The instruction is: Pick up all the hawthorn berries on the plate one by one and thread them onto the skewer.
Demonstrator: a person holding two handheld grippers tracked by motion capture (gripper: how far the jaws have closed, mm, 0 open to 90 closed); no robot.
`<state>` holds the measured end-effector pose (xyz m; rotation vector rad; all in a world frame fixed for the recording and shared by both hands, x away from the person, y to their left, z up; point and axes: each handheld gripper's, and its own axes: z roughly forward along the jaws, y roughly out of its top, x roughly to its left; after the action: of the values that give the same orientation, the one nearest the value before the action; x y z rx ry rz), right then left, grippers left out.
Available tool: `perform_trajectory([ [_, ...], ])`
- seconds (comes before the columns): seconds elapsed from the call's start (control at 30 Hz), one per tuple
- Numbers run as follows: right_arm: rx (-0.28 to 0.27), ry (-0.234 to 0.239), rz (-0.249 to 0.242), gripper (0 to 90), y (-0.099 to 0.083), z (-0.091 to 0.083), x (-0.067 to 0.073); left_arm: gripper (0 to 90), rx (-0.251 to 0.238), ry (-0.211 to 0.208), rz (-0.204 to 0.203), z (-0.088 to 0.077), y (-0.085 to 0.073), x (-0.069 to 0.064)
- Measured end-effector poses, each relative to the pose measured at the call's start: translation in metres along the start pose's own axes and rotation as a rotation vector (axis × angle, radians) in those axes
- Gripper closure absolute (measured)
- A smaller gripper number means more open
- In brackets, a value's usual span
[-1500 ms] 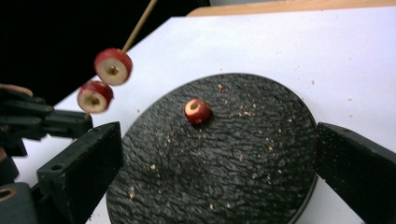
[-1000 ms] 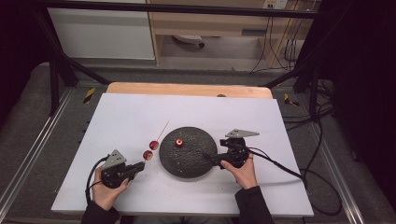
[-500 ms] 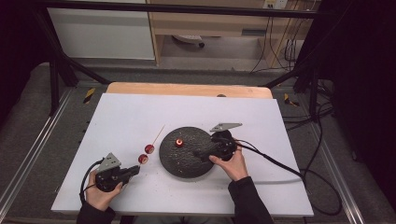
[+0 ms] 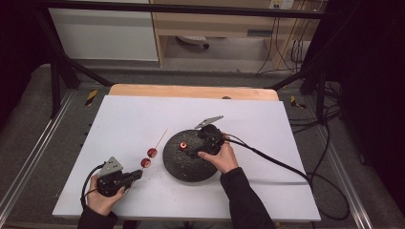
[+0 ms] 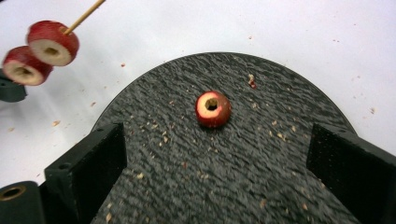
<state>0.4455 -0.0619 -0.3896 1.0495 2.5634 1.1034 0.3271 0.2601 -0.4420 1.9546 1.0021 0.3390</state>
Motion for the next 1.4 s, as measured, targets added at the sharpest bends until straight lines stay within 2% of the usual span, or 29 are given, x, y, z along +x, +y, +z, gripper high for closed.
perform_trajectory([
  [0.2,0.050,-0.017,-0.013,8.2,0.012,0.017,0.001,88.4,0.000,-0.002,-0.001,0.000,0.000,0.000],
  [0.4,0.099,-0.032,-0.056,10.8,0.023,0.031,0.004,88.4,0.000,-0.002,-0.004,0.000,0.000,0.000],
  [0.53,0.127,-0.035,-0.066,13.0,0.028,0.038,0.006,88.4,0.002,-0.001,-0.005,0.000,0.000,0.001],
  [0.7,0.176,-0.049,-0.097,18.4,0.032,0.048,0.006,88.4,0.003,-0.001,-0.006,0.000,0.000,0.001],
  [0.93,0.217,-0.050,-0.106,32.1,0.032,0.058,0.001,88.4,0.001,-0.003,-0.009,0.000,0.000,0.001],
  [1.4,0.259,-0.018,-0.114,54.5,0.034,0.065,0.003,88.4,0.006,-0.004,-0.004,0.001,0.001,0.001],
])
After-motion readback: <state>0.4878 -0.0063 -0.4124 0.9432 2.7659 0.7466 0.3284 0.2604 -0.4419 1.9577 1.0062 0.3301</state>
